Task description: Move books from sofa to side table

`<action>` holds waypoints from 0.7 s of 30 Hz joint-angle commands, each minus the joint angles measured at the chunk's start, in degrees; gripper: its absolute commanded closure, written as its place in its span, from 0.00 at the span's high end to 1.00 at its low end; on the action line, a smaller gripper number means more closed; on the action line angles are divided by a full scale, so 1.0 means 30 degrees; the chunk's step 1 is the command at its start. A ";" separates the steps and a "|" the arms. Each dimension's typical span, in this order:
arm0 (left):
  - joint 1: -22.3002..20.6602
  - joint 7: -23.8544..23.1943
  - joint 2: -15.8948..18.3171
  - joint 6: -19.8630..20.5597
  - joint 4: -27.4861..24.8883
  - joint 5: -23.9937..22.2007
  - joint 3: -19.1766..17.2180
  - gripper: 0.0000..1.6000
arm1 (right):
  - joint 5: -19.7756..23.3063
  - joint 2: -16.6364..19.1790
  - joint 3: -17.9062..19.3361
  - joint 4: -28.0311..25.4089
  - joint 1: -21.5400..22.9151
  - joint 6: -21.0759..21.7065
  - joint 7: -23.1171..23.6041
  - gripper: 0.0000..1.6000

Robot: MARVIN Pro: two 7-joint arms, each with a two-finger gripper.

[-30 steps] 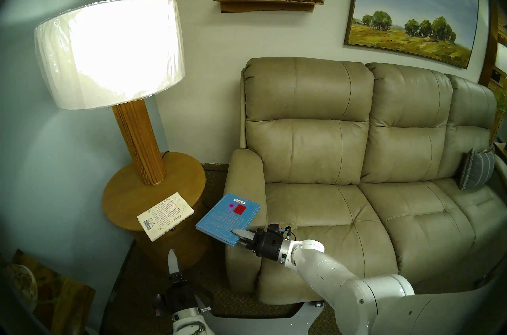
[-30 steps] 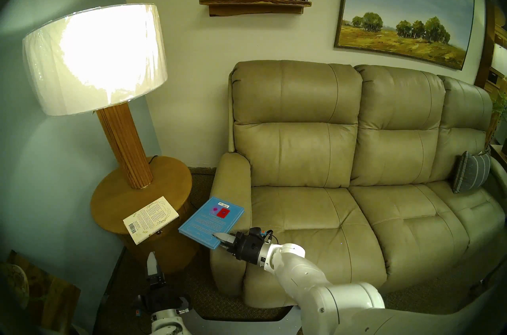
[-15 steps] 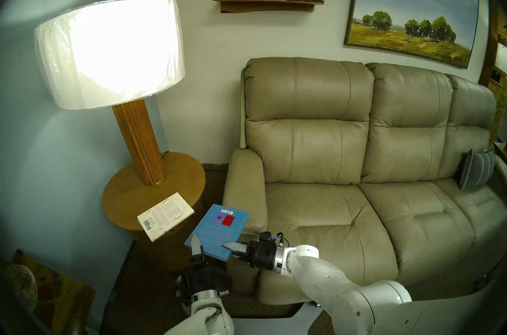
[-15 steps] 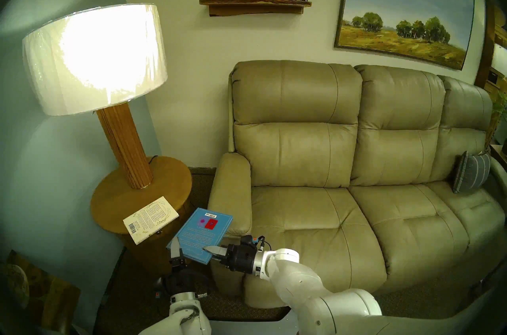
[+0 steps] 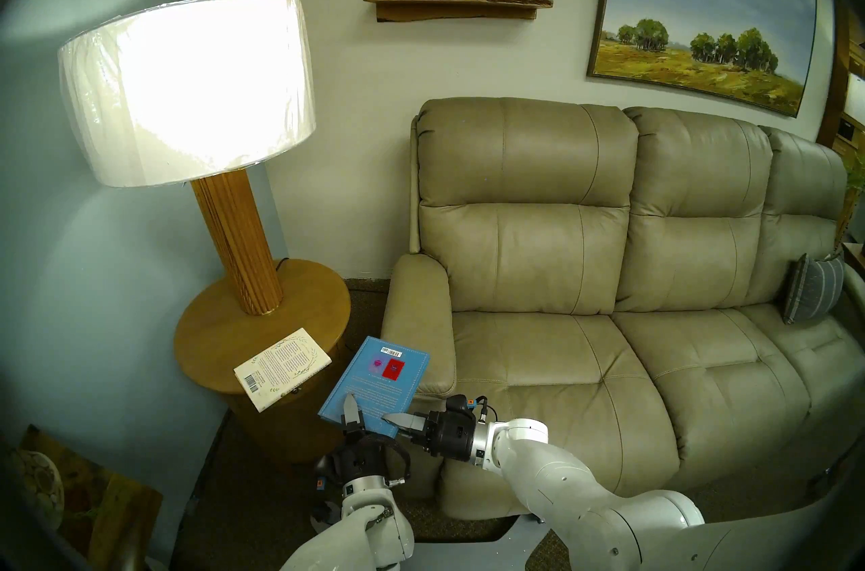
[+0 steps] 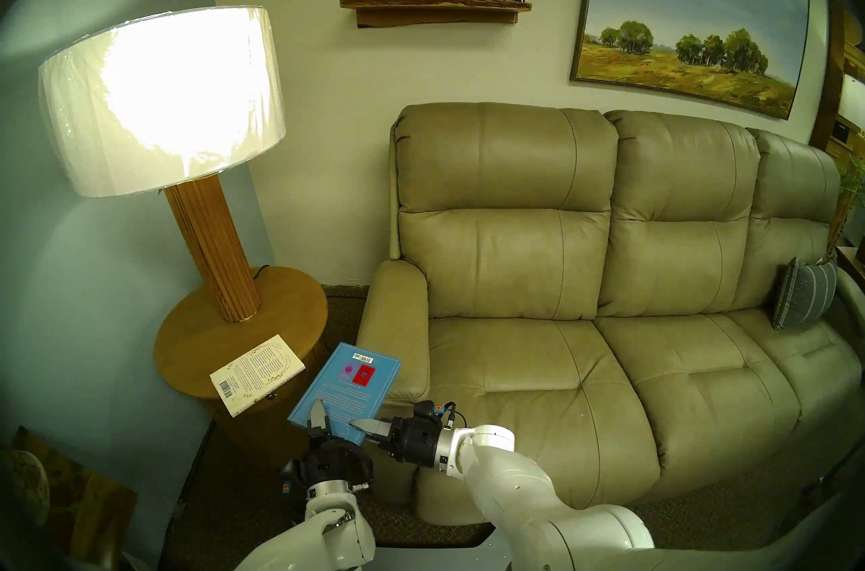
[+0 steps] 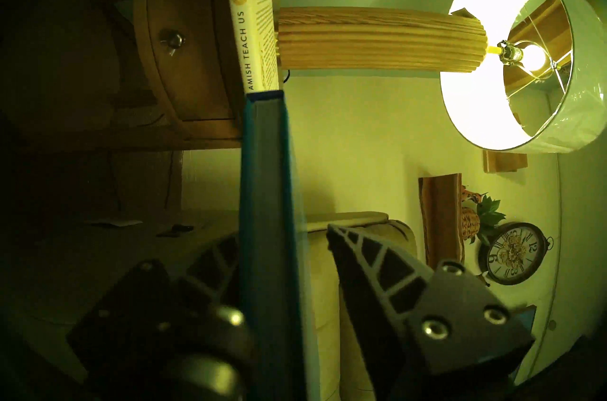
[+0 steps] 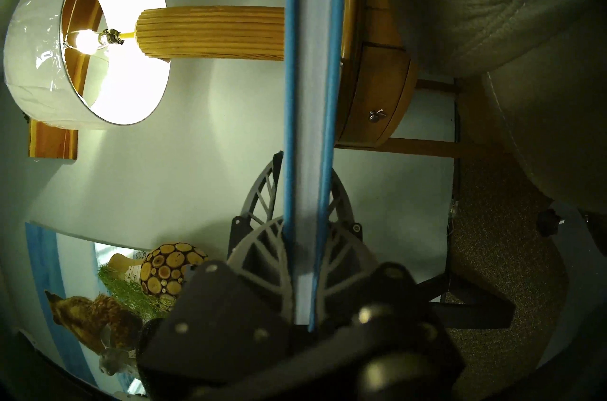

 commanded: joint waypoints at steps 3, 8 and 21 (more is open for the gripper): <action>0.0029 -0.1280 0.0258 -0.1138 -0.0933 -0.0628 -0.0039 0.24 | 0.0583 0.0188 0.0300 -0.1042 -0.0172 0.0189 0.1562 0.86; 0.0668 -0.1535 0.0596 -0.1359 -0.2226 -0.0834 -0.0863 0.00 | 0.0853 0.0582 0.0634 -0.1613 -0.0568 0.0414 0.1469 1.00; 0.2358 -0.2514 0.2228 -0.2457 -0.5611 -0.1655 -0.3407 0.00 | 0.1744 0.1716 0.1653 -0.2754 -0.1606 0.0875 0.1166 1.00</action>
